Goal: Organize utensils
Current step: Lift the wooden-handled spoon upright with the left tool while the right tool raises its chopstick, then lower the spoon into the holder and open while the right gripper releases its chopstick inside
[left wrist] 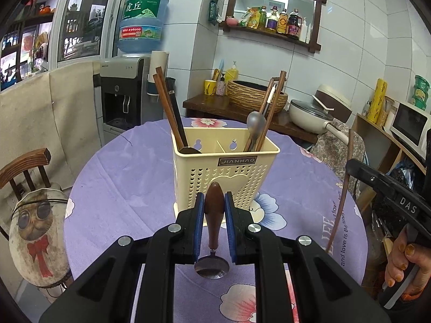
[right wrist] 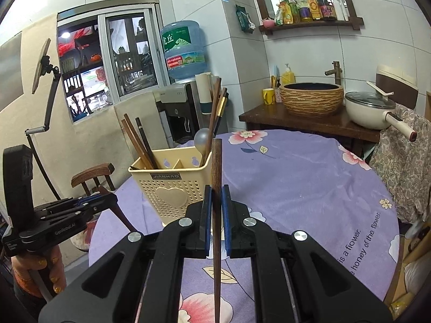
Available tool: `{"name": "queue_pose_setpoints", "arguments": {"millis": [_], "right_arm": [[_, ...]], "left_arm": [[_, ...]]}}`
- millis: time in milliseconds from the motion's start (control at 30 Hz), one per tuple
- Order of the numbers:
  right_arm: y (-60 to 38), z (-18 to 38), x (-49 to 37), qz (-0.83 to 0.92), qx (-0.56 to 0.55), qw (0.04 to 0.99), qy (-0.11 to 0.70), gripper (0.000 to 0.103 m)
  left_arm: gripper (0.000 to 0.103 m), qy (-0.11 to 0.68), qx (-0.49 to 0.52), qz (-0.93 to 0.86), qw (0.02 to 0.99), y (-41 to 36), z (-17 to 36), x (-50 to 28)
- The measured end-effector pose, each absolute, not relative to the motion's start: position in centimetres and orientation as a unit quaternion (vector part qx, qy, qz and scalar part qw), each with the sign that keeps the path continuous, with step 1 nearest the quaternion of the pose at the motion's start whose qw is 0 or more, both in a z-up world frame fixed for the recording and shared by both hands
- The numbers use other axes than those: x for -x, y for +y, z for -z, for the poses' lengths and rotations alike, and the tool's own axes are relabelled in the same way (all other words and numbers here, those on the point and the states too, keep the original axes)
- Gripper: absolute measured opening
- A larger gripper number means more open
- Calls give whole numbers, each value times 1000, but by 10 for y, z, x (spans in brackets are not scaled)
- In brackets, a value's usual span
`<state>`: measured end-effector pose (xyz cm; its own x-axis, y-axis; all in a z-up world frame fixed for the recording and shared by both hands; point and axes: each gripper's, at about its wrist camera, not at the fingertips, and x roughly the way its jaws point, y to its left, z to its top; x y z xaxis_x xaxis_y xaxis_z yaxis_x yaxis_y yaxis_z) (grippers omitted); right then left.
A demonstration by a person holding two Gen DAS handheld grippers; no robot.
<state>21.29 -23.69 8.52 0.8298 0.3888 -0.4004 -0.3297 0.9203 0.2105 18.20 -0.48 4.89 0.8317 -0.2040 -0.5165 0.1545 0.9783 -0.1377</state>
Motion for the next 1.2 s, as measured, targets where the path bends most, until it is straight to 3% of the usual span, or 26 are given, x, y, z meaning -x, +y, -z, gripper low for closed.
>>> {"name": "queue_pose_setpoints", "arguments": {"millis": [667, 1033, 1200], "right_arm": [[-218, -137, -227, -240, -46, 949, 199, 8], [-207, -243, -249, -281, -56, 950, 126, 8], [-192, -252, -273, -254, -40, 960, 113, 8]], "left_arm": [[15, 259, 51, 159, 951, -3, -104, -191], [15, 181, 58, 162, 968, -1, -205, -216], [15, 171, 60, 127, 975, -5, -213, -243]]}}
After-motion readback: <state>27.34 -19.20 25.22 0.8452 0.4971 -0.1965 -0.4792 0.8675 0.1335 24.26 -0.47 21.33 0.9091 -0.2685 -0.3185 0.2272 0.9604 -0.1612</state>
